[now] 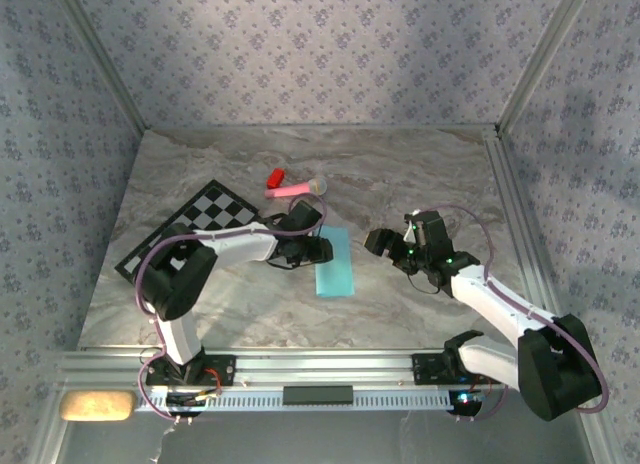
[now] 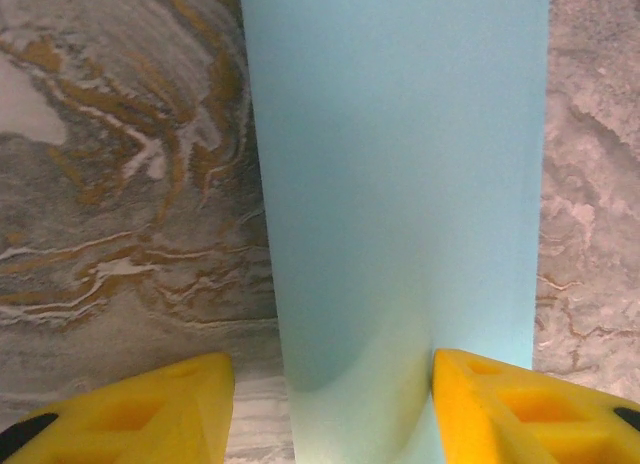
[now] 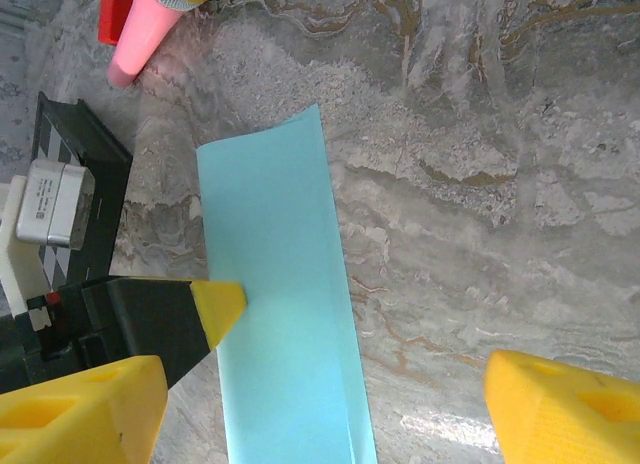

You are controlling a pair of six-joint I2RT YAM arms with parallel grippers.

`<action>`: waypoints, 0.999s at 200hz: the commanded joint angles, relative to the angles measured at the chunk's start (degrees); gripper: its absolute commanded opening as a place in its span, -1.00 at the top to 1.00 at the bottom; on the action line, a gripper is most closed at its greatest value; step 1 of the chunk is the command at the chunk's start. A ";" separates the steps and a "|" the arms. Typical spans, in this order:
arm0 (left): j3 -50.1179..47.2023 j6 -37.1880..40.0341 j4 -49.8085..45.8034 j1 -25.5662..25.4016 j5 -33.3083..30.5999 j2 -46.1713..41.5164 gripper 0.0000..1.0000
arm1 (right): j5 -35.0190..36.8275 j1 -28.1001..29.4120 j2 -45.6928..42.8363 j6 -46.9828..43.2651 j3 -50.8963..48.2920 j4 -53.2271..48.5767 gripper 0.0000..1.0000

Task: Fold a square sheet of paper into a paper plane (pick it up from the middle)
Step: First fold the square sheet of paper in half at the center of the table.

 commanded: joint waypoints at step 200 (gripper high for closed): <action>6.94 0.71 -10.04 -0.23 -3.03 8.35 -0.20 | -2.93 2.75 8.15 -4.87 5.82 -4.03 -0.58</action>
